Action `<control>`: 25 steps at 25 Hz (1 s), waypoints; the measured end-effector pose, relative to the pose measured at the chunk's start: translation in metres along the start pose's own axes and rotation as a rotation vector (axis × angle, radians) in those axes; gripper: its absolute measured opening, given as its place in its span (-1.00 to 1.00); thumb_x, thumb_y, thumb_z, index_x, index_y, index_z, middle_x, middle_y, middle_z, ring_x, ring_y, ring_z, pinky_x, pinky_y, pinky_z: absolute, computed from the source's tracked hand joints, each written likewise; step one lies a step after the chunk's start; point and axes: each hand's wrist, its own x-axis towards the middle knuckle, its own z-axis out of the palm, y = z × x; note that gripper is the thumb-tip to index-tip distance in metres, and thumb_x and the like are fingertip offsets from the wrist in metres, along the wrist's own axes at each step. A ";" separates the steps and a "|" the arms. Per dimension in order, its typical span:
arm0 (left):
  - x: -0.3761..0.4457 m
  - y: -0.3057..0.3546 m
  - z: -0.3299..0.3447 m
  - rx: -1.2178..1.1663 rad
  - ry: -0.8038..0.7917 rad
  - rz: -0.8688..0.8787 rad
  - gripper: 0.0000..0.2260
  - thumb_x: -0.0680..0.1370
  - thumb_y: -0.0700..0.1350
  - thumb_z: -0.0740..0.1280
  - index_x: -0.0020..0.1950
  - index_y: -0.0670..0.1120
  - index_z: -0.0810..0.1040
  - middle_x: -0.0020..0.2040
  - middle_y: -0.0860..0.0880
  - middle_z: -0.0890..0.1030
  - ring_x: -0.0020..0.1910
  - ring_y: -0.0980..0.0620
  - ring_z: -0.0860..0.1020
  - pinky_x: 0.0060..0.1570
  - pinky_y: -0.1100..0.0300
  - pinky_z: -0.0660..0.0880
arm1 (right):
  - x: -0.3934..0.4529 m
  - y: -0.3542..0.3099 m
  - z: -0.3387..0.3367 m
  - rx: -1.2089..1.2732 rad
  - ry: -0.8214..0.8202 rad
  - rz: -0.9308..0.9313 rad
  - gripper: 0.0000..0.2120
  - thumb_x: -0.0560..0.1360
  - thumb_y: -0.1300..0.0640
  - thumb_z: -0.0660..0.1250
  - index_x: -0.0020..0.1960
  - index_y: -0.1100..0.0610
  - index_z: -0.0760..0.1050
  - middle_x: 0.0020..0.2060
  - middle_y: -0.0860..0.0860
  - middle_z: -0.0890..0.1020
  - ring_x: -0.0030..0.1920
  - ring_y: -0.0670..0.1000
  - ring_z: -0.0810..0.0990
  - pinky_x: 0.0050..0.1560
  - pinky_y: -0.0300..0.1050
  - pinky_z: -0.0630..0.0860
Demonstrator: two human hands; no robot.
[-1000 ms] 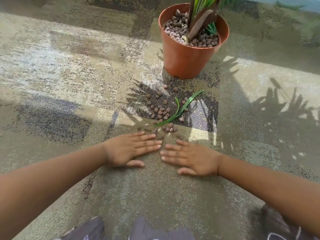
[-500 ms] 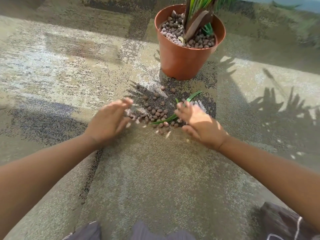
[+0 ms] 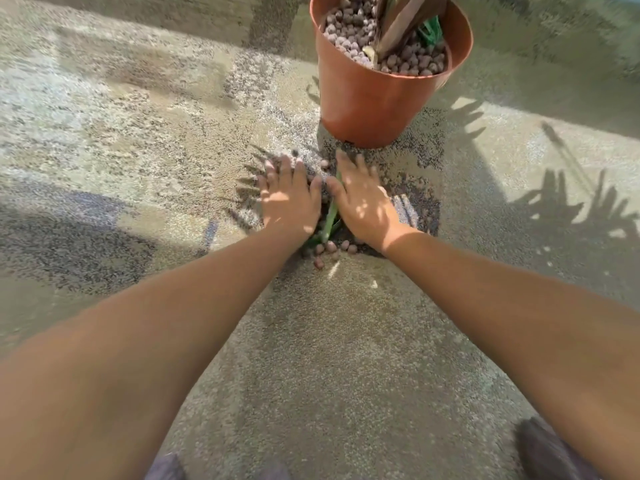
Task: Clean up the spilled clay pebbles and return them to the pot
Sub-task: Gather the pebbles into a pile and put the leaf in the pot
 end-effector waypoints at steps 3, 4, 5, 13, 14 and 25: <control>-0.004 -0.003 0.000 -0.108 0.060 0.165 -0.56 0.61 0.01 -0.09 0.46 -0.11 0.09 0.48 -0.11 0.14 0.46 -0.13 0.00 0.42 -0.08 0.00 | 0.007 -0.015 0.006 0.124 0.046 -0.149 -0.54 0.63 -0.01 -0.07 0.46 0.17 0.18 0.44 0.11 0.29 0.47 0.10 0.16 0.49 0.08 0.00; -0.010 -0.003 -0.001 -0.216 0.089 0.210 -0.58 0.61 -0.01 -0.06 0.43 -0.14 0.17 0.44 -0.14 0.24 0.43 -0.11 0.11 0.41 -0.04 0.07 | 0.006 -0.016 0.006 0.171 0.079 -0.170 -0.57 0.63 0.04 -0.03 0.42 0.20 0.25 0.38 0.13 0.36 0.41 0.09 0.26 0.46 0.09 0.12; -0.019 -0.003 -0.002 -0.336 0.119 0.241 -0.61 0.60 -0.04 -0.03 0.38 -0.17 0.26 0.36 -0.16 0.33 0.35 -0.07 0.25 0.36 0.01 0.20 | 0.002 -0.016 0.007 0.219 0.108 -0.187 -0.60 0.63 0.08 0.00 0.38 0.23 0.31 0.32 0.16 0.42 0.35 0.10 0.34 0.40 0.08 0.24; 0.007 -0.021 -0.033 -0.439 0.234 0.123 -0.62 0.54 -0.31 0.10 0.33 -0.04 0.35 0.36 -0.08 0.32 0.21 0.04 0.37 0.04 0.36 0.42 | 0.009 -0.009 -0.024 0.167 0.224 -0.205 -0.66 0.58 0.21 0.08 0.31 0.27 0.37 0.23 0.20 0.47 0.21 0.07 0.46 0.27 -0.08 0.39; 0.019 -0.018 -0.038 -0.416 0.189 0.126 -0.61 0.56 -0.28 0.10 0.38 -0.05 0.29 0.43 -0.07 0.25 0.31 0.03 0.31 0.22 0.26 0.33 | 0.020 -0.010 -0.029 0.118 0.183 -0.207 -0.63 0.56 0.31 0.09 0.35 0.25 0.34 0.27 0.19 0.44 0.25 0.07 0.44 0.31 -0.12 0.35; 0.029 -0.018 -0.037 -0.386 -0.011 0.190 -0.61 0.55 -0.33 0.08 0.34 -0.06 0.36 0.28 -0.09 0.43 0.14 0.03 0.41 0.05 0.31 0.25 | 0.052 -0.030 -0.032 0.045 -0.171 -0.043 -0.37 0.44 0.52 0.05 0.43 0.10 0.24 0.38 0.12 0.33 0.23 0.06 0.45 0.11 -0.27 0.49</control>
